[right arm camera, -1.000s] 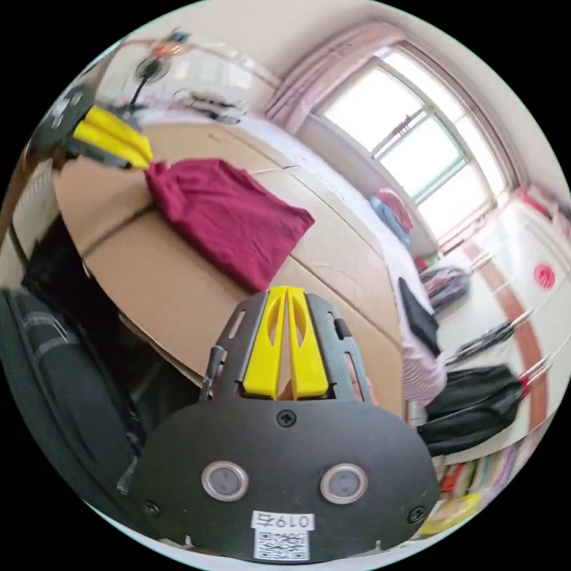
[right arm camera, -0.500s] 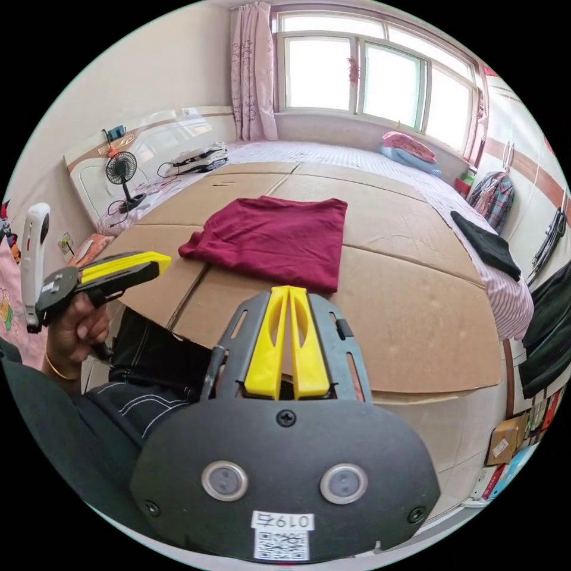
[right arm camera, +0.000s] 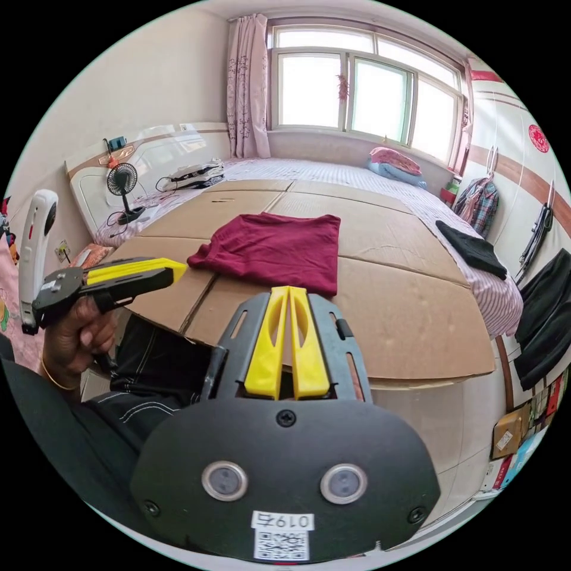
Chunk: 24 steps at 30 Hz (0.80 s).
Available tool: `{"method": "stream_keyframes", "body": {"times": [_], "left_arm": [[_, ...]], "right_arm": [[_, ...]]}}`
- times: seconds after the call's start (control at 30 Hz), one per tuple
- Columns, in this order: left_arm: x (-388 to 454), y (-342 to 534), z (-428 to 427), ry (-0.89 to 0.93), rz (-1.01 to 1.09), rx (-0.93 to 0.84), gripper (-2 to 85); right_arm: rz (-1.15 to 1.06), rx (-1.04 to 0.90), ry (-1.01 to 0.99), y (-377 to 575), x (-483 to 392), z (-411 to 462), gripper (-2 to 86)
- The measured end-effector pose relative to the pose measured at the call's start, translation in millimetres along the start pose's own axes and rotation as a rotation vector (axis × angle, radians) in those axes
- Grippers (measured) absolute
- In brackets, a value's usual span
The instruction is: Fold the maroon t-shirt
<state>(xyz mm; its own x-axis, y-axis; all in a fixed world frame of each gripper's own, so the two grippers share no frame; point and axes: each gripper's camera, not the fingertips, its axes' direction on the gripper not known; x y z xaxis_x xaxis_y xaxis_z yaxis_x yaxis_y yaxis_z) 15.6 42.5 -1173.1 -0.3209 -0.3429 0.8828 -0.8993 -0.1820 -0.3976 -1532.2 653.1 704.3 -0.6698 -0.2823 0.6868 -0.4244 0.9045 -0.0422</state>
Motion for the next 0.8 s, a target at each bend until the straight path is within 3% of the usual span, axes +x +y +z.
{"method": "stream_keyframes", "body": {"times": [0.8], "left_arm": [[33.4, -75.0, 10.8, -0.028, 0.08, -0.136, 0.9]], "right_arm": [[0.141, -0.061, 0.102, -27.4, 16.2, 36.5, -0.8]]}}
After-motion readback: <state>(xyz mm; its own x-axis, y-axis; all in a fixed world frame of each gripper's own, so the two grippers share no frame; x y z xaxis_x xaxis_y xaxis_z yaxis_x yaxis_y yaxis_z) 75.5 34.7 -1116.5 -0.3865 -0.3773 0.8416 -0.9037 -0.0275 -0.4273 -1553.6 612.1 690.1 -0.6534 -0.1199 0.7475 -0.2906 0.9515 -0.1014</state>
